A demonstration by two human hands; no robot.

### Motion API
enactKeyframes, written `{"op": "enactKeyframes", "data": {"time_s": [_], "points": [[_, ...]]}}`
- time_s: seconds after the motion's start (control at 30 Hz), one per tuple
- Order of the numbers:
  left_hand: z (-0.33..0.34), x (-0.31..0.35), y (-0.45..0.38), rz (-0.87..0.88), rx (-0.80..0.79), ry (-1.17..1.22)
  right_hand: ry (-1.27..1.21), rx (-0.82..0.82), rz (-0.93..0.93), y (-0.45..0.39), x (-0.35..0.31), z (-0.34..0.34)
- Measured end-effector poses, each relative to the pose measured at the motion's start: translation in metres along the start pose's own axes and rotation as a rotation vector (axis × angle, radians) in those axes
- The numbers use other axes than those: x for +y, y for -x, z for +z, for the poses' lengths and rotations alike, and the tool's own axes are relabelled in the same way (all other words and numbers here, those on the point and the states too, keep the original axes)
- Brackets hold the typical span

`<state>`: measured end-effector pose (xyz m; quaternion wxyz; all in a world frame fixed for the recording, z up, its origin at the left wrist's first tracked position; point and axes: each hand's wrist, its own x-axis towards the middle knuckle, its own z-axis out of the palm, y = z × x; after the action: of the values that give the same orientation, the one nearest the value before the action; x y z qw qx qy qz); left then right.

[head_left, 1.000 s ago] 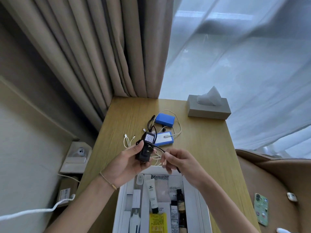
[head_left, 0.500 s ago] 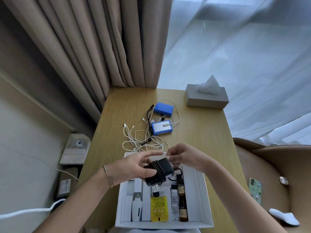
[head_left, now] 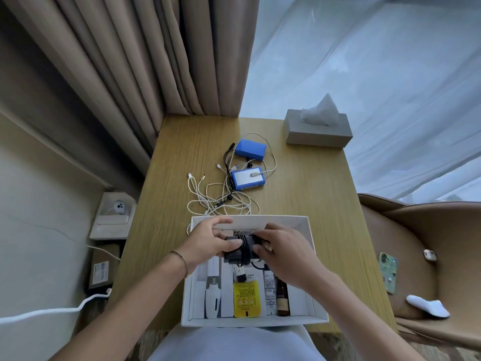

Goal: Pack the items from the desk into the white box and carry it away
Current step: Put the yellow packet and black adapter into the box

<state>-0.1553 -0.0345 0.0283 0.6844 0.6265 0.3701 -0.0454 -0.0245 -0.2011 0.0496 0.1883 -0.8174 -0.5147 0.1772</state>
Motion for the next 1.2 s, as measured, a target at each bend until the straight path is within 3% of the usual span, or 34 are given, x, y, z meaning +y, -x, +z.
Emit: {"op": "enactKeyframes", "data": {"time_s": [0.13, 0.33, 0.43, 0.6, 0.7, 0.87, 1.2], "points": [[0.007, -0.010, 0.000, 0.025, 0.081, -0.001, 0.106, -0.068, -0.021, 0.017, 0.009, 0.017], [0.025, -0.023, 0.003, 0.062, 0.099, -0.169, 0.222, -0.047, -0.076, 0.018, 0.021, 0.034], [0.019, -0.025, 0.004, 0.216, 0.267, -0.443, 0.239, -0.048, -0.005, 0.017, 0.036, 0.040], [-0.011, -0.024, 0.005, 0.484, 0.510, -0.683, 0.301, -0.051, 0.184, 0.005, 0.052, 0.049], [-0.029, -0.031, 0.005, 0.484, 0.613, -0.911, 0.296, -0.056, 0.235, -0.003, 0.058, 0.057], [-0.039, -0.043, 0.005, 0.383, 0.607, -0.936, 0.286, -0.031, 0.304, -0.012, 0.064, 0.067], [-0.041, -0.040, 0.000, 0.396, 0.577, -0.912, 0.298, -0.007, 0.392, -0.008, 0.056, 0.071]]}}
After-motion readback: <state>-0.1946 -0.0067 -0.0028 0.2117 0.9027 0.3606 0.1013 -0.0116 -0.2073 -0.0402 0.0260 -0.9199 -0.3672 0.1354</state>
